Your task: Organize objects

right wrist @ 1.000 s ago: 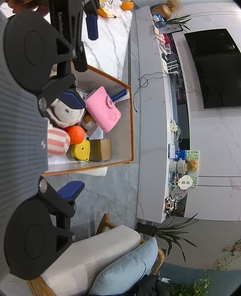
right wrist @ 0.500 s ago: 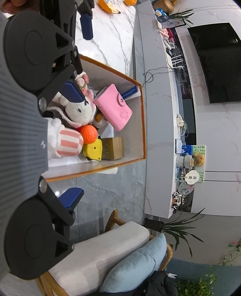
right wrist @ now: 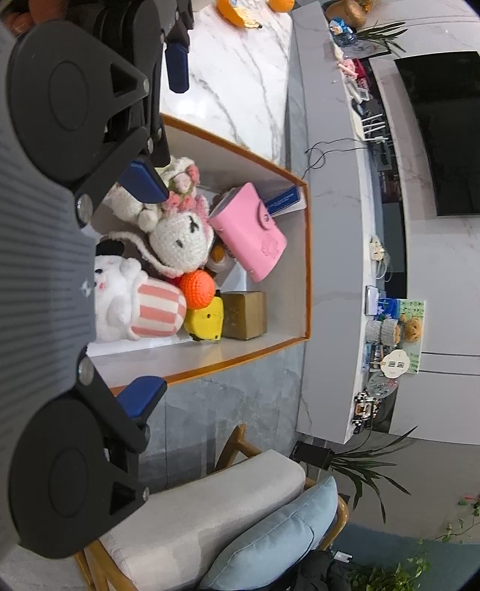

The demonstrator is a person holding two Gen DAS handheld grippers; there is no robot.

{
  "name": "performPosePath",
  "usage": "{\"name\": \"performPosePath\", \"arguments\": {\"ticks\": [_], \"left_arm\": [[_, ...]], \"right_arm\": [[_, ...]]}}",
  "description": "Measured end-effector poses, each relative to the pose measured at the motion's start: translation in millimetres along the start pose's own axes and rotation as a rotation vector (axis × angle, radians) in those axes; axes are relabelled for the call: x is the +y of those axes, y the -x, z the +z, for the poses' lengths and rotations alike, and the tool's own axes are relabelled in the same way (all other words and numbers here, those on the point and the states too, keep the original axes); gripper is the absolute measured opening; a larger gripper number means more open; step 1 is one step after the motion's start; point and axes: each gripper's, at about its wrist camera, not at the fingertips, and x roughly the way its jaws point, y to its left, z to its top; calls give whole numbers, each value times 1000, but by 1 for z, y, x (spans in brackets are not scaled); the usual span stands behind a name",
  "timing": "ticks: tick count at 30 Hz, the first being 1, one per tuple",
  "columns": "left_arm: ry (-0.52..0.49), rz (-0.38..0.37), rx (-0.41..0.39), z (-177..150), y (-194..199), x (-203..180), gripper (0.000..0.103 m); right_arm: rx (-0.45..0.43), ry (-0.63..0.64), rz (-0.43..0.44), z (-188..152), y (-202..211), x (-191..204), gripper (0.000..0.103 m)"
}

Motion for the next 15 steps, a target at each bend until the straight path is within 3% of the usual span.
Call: {"name": "performPosePath", "arguments": {"ticks": [15], "left_arm": [[8, 1, 7, -2, 1, 3, 101]], "right_arm": [[17, 8, -37, 1, -7, 2, 100]]}}
